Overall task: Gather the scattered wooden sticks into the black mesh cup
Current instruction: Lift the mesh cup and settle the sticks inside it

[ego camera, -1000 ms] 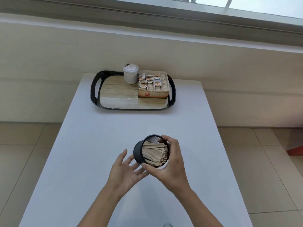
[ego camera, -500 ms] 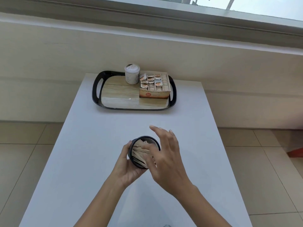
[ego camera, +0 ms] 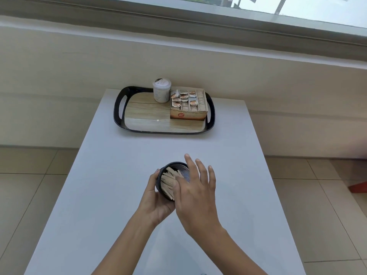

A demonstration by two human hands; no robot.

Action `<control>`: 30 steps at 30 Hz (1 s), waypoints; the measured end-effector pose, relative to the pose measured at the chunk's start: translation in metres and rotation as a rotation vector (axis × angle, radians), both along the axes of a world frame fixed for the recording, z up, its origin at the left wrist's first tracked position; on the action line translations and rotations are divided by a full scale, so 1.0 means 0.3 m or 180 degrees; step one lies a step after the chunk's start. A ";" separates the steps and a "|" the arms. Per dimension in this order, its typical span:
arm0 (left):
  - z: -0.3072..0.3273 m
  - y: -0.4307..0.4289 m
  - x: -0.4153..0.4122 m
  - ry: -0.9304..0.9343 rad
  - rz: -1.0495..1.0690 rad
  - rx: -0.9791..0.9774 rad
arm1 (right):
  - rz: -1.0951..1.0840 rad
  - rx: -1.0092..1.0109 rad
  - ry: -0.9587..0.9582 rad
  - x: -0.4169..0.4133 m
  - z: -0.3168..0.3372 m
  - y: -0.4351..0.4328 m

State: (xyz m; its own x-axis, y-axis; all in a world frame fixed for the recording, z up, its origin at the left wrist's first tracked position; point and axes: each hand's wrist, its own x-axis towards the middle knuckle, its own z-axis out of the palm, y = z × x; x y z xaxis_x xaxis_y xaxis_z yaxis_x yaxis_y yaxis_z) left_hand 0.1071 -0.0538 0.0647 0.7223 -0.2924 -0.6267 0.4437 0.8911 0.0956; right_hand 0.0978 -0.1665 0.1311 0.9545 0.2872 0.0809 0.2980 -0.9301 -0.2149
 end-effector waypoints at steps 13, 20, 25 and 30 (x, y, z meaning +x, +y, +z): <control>0.004 -0.032 -0.013 -0.0050 -0.0038 -0.0149 | -0.0241 0.0986 0.0599 0.007 0.006 -0.032; -0.004 -0.029 -0.015 -0.0085 -0.0031 -0.0184 | -0.0360 0.0791 0.0640 0.026 0.022 -0.055; -0.004 -0.040 -0.021 -0.0177 -0.0058 -0.0104 | -0.0056 0.0426 0.0592 0.059 0.041 -0.057; 0.011 -0.049 -0.020 -0.0246 -0.0112 -0.0089 | 0.0052 -0.0124 0.0713 0.056 0.056 -0.058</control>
